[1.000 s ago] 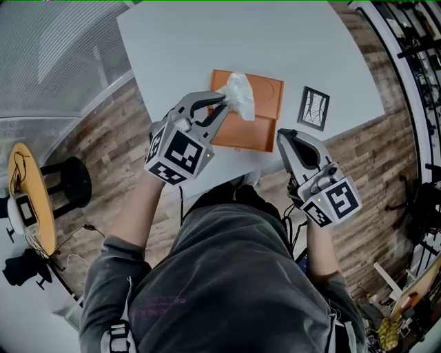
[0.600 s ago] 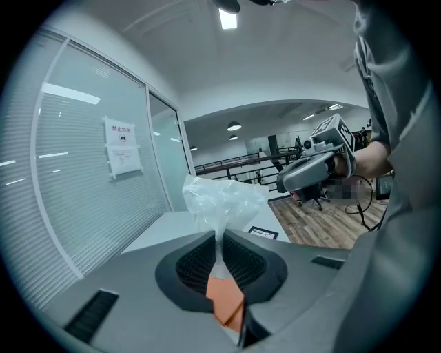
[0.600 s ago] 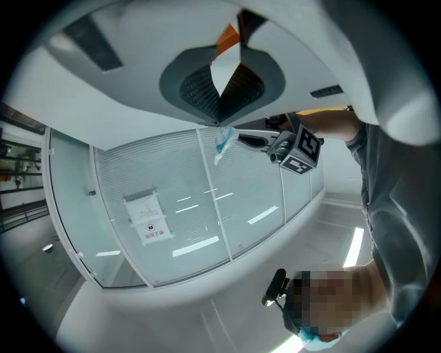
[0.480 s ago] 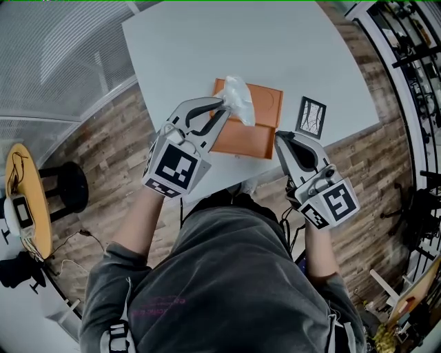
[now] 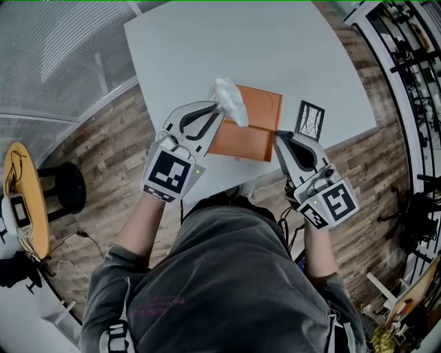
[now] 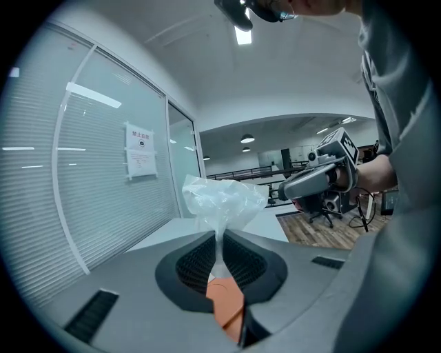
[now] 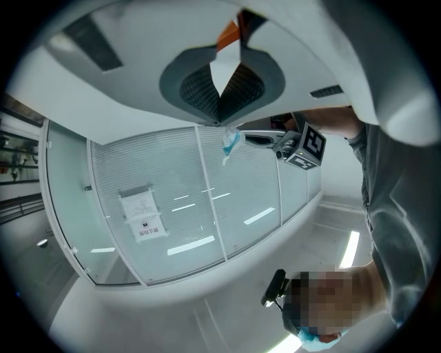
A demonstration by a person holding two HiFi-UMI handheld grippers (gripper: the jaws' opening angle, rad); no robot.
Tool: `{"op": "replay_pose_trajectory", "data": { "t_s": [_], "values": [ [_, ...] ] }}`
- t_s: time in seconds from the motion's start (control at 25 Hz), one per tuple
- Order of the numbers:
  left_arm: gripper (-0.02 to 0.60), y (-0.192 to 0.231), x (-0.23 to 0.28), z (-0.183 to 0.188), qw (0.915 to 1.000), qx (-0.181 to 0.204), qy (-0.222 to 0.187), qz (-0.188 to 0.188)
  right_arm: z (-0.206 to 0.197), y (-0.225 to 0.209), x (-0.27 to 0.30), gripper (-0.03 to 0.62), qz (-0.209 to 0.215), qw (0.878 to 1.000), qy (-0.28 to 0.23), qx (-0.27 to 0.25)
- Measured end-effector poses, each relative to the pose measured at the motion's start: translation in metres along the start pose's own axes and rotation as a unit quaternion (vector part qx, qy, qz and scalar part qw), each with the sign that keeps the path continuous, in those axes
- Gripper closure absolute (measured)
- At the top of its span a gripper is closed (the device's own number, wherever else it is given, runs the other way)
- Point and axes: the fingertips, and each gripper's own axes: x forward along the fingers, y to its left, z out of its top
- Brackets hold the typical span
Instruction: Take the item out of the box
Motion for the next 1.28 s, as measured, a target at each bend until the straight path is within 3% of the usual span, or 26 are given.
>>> {"op": "replay_pose_trajectory", "data": {
  "t_s": [0.32,1.28],
  "values": [
    [0.546,0.007,-0.014,-0.004,0.9995,-0.014,-0.017,0.021,0.009,0.006,0.011,0.589,0.004,1.0,-0.004,-0.011],
    [0.546,-0.005,-0.02,-0.007,0.9993,-0.028,-0.02,0.015,0.006,0.016,0.01,0.591,0.011,1.0,0.006,-0.024]
  ]
}}
